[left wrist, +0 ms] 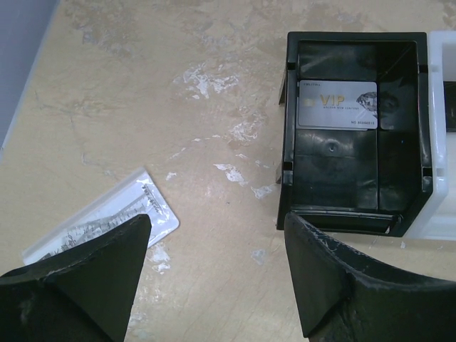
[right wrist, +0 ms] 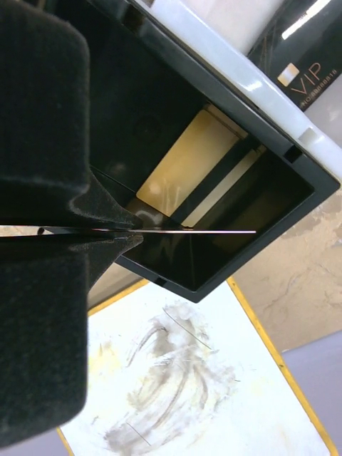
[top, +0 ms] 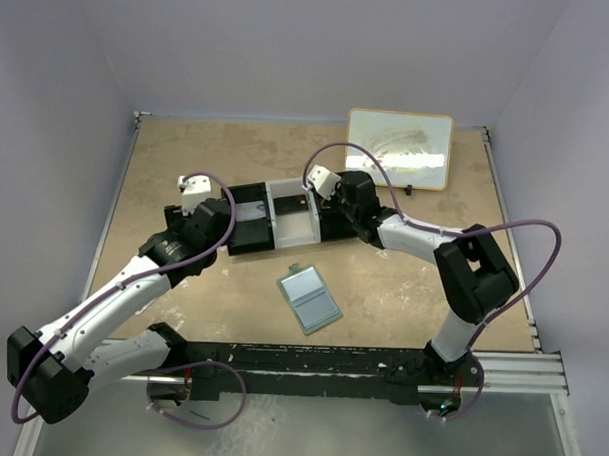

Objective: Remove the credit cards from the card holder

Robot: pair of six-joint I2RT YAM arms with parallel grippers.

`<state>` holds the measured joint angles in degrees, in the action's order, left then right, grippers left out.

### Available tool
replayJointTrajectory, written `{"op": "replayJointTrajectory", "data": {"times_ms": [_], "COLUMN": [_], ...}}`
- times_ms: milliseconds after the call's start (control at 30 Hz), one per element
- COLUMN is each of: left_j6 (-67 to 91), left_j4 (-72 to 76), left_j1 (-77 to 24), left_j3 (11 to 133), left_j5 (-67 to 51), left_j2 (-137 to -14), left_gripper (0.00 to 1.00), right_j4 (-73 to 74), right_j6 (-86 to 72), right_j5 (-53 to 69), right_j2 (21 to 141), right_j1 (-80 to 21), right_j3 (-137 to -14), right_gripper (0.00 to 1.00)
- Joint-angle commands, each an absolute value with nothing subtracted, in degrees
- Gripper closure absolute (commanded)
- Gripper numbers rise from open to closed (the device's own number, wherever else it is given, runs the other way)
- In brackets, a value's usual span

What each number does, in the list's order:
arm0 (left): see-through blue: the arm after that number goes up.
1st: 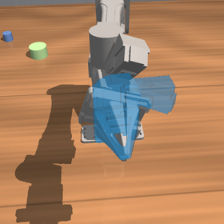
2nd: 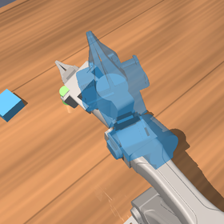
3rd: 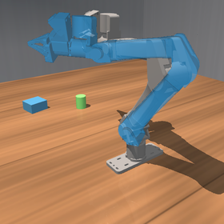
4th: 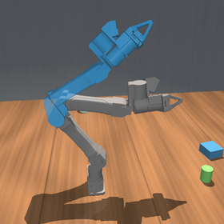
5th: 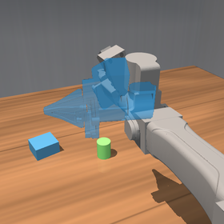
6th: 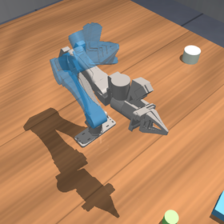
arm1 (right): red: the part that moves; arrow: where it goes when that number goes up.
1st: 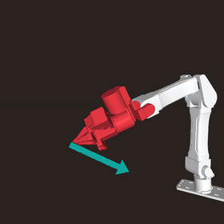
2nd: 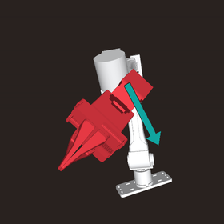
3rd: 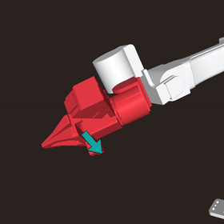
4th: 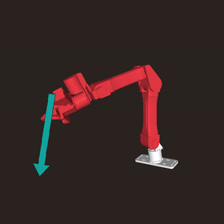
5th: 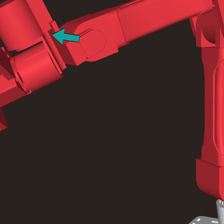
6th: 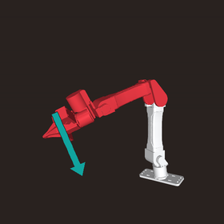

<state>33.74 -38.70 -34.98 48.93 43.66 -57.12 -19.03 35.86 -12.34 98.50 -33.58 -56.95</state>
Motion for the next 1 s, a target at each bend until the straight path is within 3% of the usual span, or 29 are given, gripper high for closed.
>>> {"op": "replayJointTrajectory", "data": {"times_ms": [0,967], "left_j6": [32.91,32.66], "left_j4": [-38.05,-38.06], "left_j1": [-34.66,-34.69], "left_j3": [49.59,49.76], "left_j5": [45.44,45.37], "left_j2": [-57.4,-58.85], "left_gripper": [0.26,0.26], "right_j4": [-23.23,-19.17], "right_j6": [39.96,47.2], "right_j5": [-10.84,-8.66], "right_j2": [99.19,110.5], "right_j1": [-32.96,-31.82], "right_j3": [-60.32,-66.58], "right_gripper": [1.0,0.99]}}
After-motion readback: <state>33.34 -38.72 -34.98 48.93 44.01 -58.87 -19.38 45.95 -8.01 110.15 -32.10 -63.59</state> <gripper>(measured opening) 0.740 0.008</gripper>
